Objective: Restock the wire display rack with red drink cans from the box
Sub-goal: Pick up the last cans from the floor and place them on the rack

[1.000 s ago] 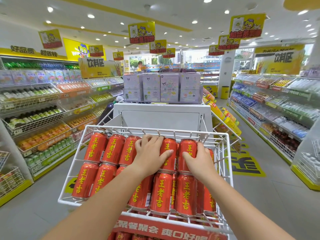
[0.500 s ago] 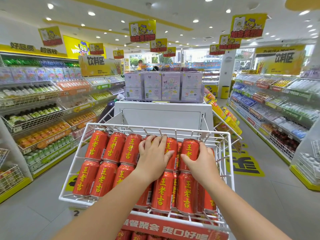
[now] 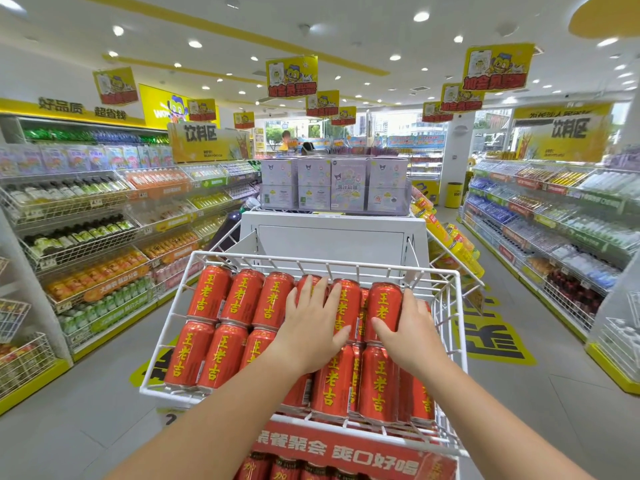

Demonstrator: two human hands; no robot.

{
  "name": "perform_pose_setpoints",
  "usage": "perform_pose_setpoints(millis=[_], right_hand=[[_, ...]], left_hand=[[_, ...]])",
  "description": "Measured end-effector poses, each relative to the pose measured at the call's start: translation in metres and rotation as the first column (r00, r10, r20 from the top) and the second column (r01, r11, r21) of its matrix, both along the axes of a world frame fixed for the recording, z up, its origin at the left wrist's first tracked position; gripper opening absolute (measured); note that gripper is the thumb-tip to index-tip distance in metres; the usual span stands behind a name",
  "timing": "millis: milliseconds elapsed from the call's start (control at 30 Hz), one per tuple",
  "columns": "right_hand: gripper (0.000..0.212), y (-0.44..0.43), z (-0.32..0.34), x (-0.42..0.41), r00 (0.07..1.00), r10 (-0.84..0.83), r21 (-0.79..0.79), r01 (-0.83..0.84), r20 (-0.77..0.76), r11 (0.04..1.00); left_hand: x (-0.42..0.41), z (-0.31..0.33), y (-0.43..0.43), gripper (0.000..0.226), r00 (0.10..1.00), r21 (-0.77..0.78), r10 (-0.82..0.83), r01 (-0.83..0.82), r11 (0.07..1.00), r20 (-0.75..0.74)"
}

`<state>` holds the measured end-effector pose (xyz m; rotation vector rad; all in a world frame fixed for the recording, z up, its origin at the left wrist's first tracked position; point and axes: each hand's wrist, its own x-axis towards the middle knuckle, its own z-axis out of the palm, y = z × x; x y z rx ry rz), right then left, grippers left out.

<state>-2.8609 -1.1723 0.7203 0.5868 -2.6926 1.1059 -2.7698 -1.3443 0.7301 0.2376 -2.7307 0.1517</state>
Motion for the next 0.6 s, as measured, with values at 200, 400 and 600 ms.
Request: perform_pose_setpoints(millis=[200,400,600], right_hand=[[0.091,0.012,0.005,0.026,0.984,0.02,0.222,0.021,-0.18,0.975],[0.095,0.026,0.003,0.079,0.967,0.082,0.477,0.045,-0.243,0.878],[0.092,0.039,-0.021,0.141,0.955,0.14,0.616,0.053,-0.26,0.786]], left_hand=[[0.04,-0.002,0.0,0.094,0.992,0.004,0.017,-0.018,1.0,0.122],[0.095,-0.013,-0.004,0.099,0.982,-0.026,-0.008,0.014,1.0,0.19],[0.146,-0.047,-0.001,0.103,0.982,0.004,-0.066,0.066,0.998,0.179]])
